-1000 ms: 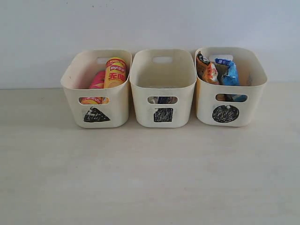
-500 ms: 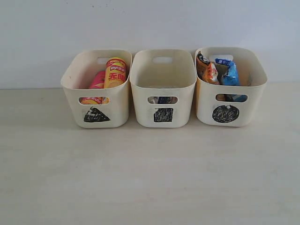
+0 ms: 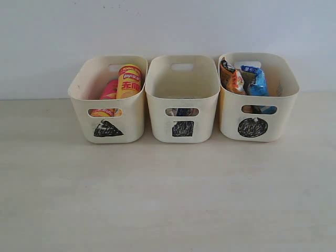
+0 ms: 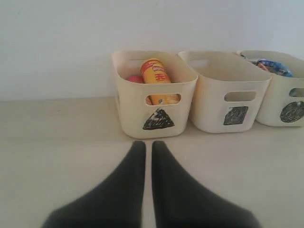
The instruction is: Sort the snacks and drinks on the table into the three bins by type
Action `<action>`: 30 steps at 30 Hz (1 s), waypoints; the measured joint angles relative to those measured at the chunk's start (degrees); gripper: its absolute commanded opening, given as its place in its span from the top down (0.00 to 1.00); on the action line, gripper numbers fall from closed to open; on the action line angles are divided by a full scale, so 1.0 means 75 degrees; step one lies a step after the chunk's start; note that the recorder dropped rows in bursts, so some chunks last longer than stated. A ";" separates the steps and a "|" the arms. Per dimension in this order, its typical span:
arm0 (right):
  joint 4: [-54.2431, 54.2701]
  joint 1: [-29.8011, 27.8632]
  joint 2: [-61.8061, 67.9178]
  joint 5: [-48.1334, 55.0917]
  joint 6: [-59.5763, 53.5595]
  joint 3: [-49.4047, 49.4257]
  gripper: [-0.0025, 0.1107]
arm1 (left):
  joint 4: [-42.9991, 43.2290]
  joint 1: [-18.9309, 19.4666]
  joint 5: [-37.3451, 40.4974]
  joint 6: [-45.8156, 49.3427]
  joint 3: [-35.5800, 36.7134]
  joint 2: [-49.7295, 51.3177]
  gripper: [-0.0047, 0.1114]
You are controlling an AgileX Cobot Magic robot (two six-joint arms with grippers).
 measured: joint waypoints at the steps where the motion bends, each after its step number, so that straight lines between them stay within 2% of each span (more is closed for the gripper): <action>1: 0.0000 0.0000 0.0000 0.0000 0.0000 0.0000 0.98 | 0.0000 0.0091 -0.0022 0.0038 0.0064 0.0000 0.93; 7: 0.0000 0.0000 0.0000 0.0000 0.0000 0.0000 0.98 | 0.0000 0.0791 -0.0143 0.0134 0.0389 0.0000 0.93; 9: 0.0000 0.0000 0.0000 0.0000 0.0000 0.0000 0.98 | 0.0062 0.1077 -0.0312 0.0134 0.0785 0.0000 0.93; 12: 0.0000 0.0000 0.0000 0.0000 0.0000 0.0000 0.98 | 0.0092 0.1232 -0.0521 0.0134 0.1131 0.0000 0.93; 18: 0.0000 0.0000 0.0000 0.0000 0.0000 0.0000 0.98 | 0.0110 0.1725 -0.0538 0.0134 0.1203 0.0000 0.93; 30: 0.0000 0.0000 0.0000 0.0000 0.0000 0.0000 0.98 | 0.0121 0.1892 -0.0538 0.0134 0.1203 0.0000 0.93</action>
